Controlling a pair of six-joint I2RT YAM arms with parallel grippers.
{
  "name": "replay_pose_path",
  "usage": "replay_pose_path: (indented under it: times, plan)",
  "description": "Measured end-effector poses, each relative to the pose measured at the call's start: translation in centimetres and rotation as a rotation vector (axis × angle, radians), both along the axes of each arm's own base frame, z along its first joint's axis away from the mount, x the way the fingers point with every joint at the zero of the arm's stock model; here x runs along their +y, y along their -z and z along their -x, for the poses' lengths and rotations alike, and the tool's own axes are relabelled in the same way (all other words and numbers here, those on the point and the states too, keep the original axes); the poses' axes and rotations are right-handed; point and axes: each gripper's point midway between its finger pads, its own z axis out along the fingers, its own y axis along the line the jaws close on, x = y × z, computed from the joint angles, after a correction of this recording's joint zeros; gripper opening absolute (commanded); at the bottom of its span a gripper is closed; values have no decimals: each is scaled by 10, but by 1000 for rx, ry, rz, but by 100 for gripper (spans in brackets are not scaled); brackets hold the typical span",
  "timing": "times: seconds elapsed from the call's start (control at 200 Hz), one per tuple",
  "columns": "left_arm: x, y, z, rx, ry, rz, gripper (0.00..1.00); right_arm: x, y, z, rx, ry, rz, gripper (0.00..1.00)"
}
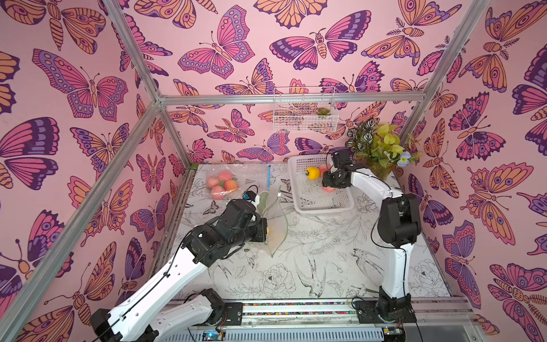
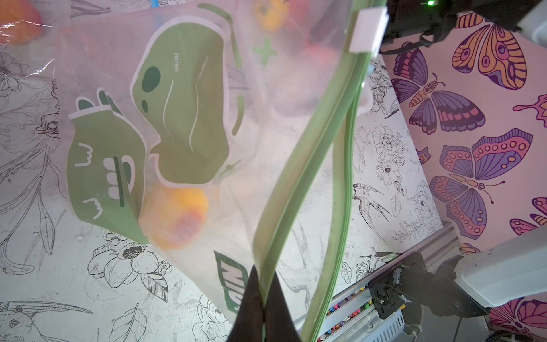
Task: Place the peach in a zip-top bag and seal the zipper
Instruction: Pick up the peach from the basket, then place the peach in the zipper food storage bag.
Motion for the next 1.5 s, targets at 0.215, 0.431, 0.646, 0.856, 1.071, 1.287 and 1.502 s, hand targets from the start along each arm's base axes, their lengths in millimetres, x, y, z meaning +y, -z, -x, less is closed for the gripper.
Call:
replay_pose_path:
  times: [0.215, 0.431, 0.646, 0.856, 1.071, 1.287, 1.502]
  plan:
    - [-1, 1, -1, 1, 0, -1, 0, 18, -60, 33, -144, -80, -194, 57]
    - [-3, -2, -3, -10, -4, 15, 0, 29, -92, 81, -213, -164, -319, 57]
    - [-8, 2, -9, 3, -22, 30, 0, 52, -133, 141, -290, -294, -414, 57]
    - [-13, 13, -16, 40, -47, 23, 0, 80, -160, 204, -343, -447, -482, 57]
    - [-17, 17, -20, 56, -59, 28, 0, 115, -172, 250, -350, -594, -525, 57]
    - [-21, 18, -23, 57, -56, 39, 0, 155, -166, 289, -303, -736, -556, 56]
    - [-23, 18, -22, 63, -50, 46, 0, 184, -144, 303, -235, -808, -554, 56]
